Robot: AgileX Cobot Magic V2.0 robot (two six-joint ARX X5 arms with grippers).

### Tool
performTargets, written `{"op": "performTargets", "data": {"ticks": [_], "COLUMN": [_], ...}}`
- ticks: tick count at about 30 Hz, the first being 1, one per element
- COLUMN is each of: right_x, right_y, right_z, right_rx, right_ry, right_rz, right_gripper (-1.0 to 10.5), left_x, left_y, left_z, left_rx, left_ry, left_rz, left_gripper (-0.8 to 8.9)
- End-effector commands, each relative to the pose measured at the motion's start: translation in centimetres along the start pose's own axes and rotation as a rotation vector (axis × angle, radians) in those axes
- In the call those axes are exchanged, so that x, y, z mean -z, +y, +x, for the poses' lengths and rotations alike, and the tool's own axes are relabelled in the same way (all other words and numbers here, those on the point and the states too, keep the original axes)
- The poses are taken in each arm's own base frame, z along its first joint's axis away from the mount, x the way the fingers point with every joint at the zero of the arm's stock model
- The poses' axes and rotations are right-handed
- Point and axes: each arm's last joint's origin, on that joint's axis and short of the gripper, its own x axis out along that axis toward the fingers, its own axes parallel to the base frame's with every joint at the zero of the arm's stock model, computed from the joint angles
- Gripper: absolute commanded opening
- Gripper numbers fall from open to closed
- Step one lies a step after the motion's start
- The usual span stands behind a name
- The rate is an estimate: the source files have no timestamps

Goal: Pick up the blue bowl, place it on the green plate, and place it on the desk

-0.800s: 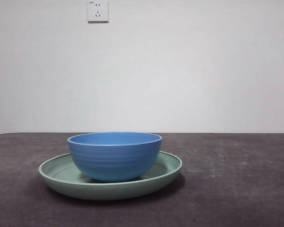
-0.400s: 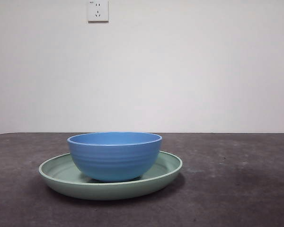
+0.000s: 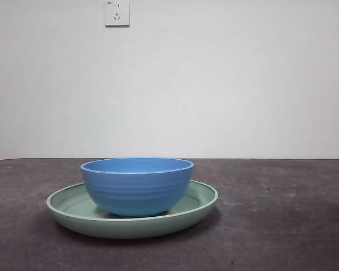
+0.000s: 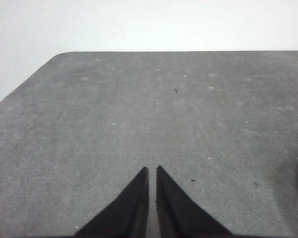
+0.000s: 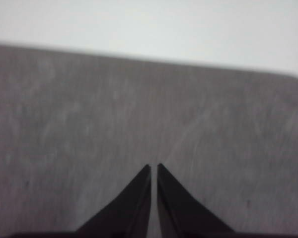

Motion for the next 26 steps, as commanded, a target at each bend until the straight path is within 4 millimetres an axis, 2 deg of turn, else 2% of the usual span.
{"op": "performTargets", "data": {"ticks": [1, 26], "right_x": [0.40, 0.22], "right_y": [0.02, 0.00], "right_z": [0.03, 0.03], "right_rx": [-0.002, -0.001], "right_ry": [0.028, 0.010], "right_rz": [0.002, 0.003], "right_gripper": [0.2, 0.2], "left_x": [0.71, 0.71], "left_y": [0.04, 0.04], "left_z": [0.19, 0.19], "left_rx": [-0.013, -0.013], "left_ry": [0.024, 0.024], "left_rz": [0.005, 0.005], "left_gripper": [0.25, 0.25]}}
